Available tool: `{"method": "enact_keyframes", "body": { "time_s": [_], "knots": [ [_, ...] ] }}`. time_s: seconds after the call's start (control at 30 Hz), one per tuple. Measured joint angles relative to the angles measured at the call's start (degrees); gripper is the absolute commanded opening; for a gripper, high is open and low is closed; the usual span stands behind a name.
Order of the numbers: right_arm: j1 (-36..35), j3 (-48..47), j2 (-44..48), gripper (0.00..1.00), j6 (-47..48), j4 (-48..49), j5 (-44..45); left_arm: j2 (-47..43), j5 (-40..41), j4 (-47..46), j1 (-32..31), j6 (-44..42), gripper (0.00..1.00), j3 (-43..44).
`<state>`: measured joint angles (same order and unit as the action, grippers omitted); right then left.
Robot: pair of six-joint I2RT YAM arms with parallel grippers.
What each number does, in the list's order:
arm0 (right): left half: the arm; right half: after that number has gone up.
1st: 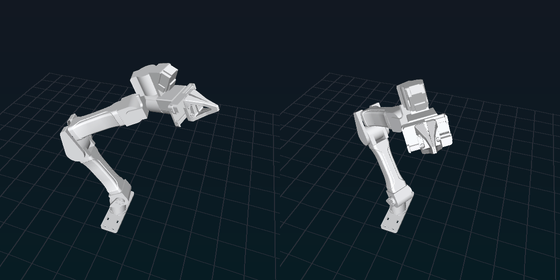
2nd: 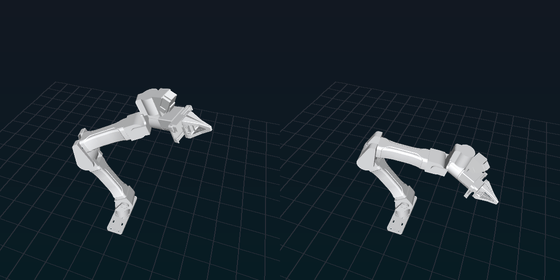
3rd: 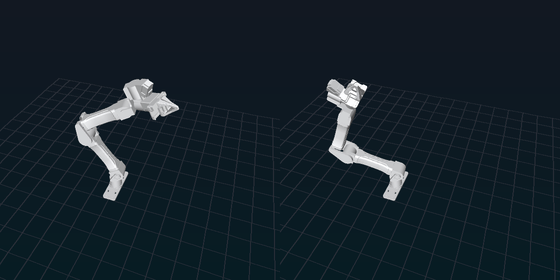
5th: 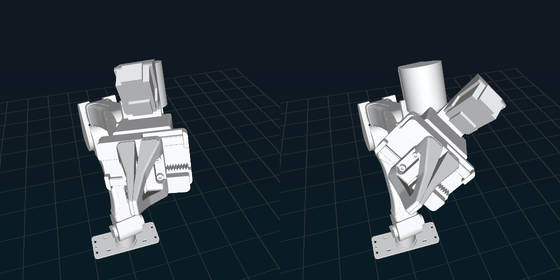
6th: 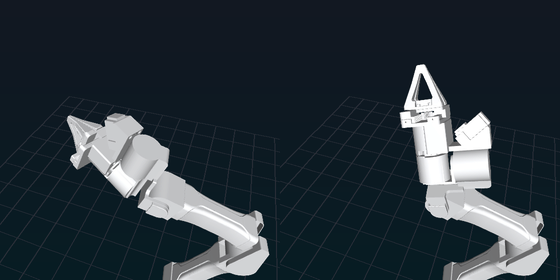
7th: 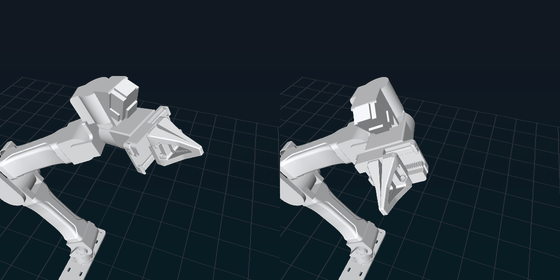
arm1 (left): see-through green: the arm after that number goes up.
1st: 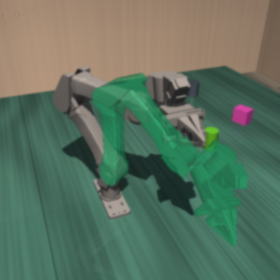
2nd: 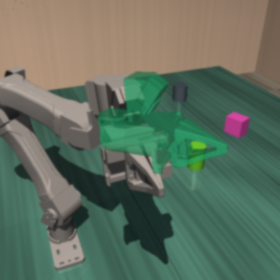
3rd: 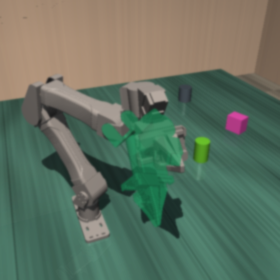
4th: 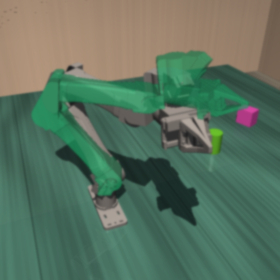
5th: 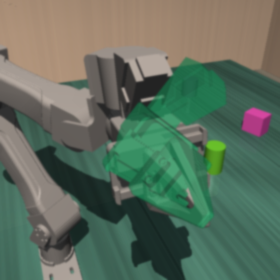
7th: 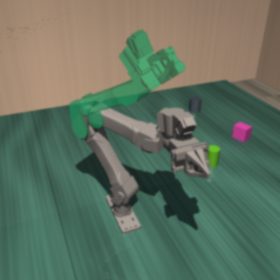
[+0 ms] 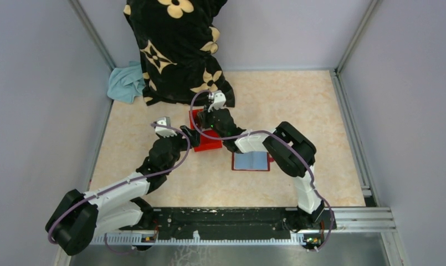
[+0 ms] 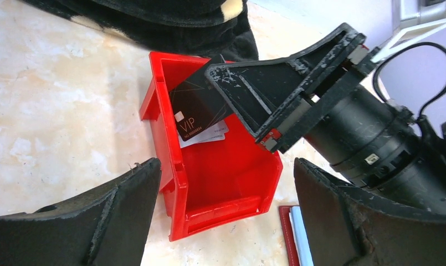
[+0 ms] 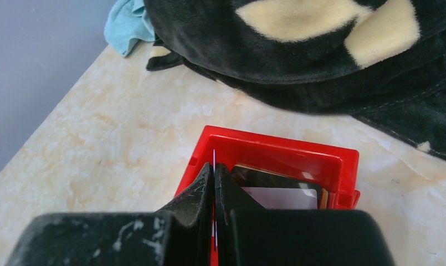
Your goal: Take the credit cards out of the card holder
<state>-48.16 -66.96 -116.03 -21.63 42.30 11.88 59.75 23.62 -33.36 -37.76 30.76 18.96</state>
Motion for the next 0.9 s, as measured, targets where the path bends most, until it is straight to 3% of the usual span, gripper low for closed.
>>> {"method": "enact_keyframes", "body": {
  "time_s": [0.67, 0.9],
  "knots": [
    [-0.2, -3.3, -4.5, 0.00, -2.6, 0.2, 2.4, 0.6, -1.2, -0.1, 0.0, -0.2, 0.95, 0.0],
    [-0.5, -3.3, -5.4, 0.17, -3.1, 0.1, 2.8, 0.6, -1.2, -0.1, 0.0, -0.4, 0.95, 0.0]
  ]
}}
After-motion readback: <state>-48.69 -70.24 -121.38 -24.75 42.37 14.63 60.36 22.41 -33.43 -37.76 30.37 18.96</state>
